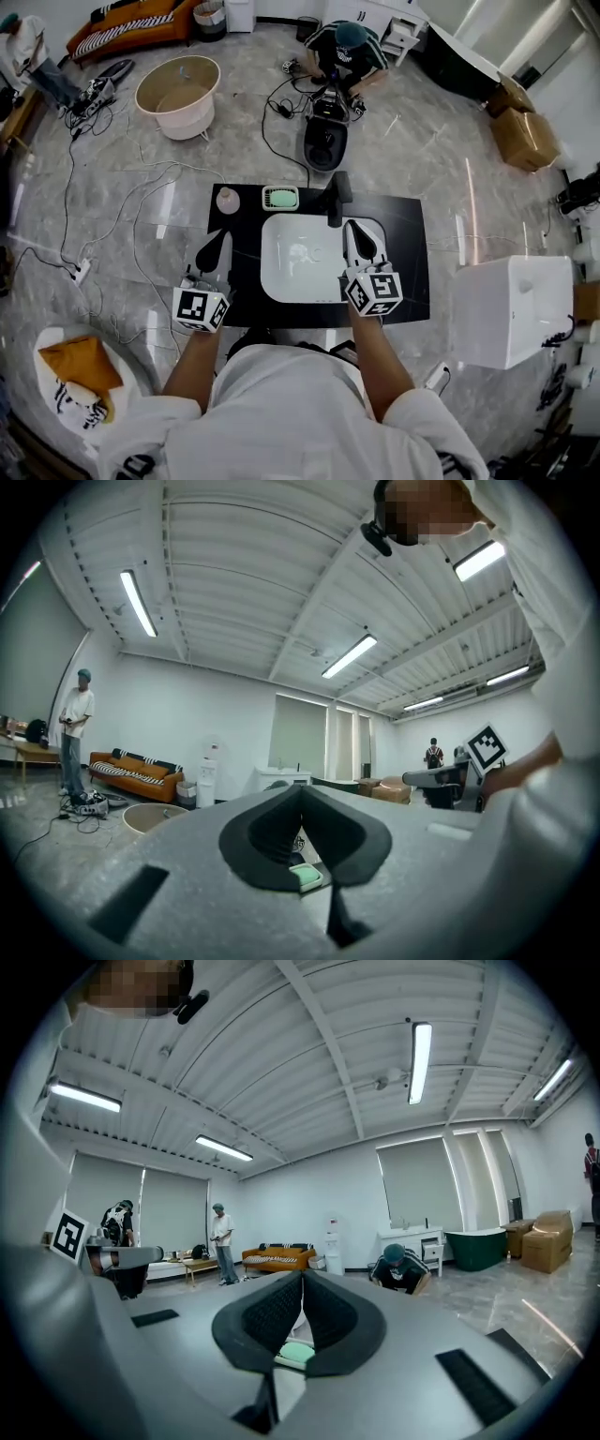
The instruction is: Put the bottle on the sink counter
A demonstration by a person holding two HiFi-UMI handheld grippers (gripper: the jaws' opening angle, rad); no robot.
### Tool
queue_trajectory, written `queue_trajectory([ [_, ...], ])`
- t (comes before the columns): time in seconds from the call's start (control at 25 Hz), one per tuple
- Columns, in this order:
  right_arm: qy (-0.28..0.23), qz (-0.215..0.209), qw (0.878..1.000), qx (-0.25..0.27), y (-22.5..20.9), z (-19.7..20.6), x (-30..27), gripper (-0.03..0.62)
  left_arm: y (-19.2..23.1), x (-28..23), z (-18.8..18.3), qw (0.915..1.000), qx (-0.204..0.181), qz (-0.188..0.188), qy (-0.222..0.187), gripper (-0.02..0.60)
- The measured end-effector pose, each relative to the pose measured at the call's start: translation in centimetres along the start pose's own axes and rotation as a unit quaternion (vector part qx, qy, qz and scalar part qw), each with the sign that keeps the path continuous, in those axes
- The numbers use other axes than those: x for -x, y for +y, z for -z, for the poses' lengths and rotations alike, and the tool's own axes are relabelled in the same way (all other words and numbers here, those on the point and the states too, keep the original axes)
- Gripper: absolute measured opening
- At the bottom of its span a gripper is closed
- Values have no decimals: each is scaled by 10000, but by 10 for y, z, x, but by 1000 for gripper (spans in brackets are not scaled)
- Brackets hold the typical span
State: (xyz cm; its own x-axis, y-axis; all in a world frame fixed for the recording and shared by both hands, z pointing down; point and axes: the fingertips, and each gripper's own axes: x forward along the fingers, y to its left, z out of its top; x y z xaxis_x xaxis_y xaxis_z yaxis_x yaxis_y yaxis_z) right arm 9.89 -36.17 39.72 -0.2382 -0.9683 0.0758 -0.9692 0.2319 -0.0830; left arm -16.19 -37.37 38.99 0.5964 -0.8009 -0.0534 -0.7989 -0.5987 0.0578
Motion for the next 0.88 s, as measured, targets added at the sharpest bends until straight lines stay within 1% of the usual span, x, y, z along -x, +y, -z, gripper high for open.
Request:
queue_trajectory([
  [0.12, 43, -128, 9999, -40, -8, 4, 33, 15, -28, 17, 5, 9999, 54, -65, 76, 15],
  [0.24, 40, -625, 9980, 79, 3, 7, 64, 15, -56, 34, 6, 9999, 71, -85, 75, 15],
  [0.32, 43, -843, 9961, 262, 7, 5, 87, 15, -77, 43, 5, 9998, 118, -110, 84, 15],
  [0.4, 23, -965, 9946, 374, 4, 3, 110, 15, -101, 53, 4, 9998, 107, -128, 116, 15],
  [0.56, -122, -1151, 9928, 304, -11, -1, 148, 15, -143, 69, -1, 9997, 3, -151, 187, 15],
  [0.64, -137, -1255, 9912, 411, -16, 0, 168, 15, -165, 77, 4, 9995, 7, -121, 304, 15],
  [0.76, -127, -1563, 9852, 698, -14, 6, 204, 14, -197, 87, 25, 9979, 53, 37, 645, 15],
  [0.88, -4, -1717, 9823, 748, -19, 21, 230, 14, -212, 94, 37, 9969, 67, 52, 788, 15],
])
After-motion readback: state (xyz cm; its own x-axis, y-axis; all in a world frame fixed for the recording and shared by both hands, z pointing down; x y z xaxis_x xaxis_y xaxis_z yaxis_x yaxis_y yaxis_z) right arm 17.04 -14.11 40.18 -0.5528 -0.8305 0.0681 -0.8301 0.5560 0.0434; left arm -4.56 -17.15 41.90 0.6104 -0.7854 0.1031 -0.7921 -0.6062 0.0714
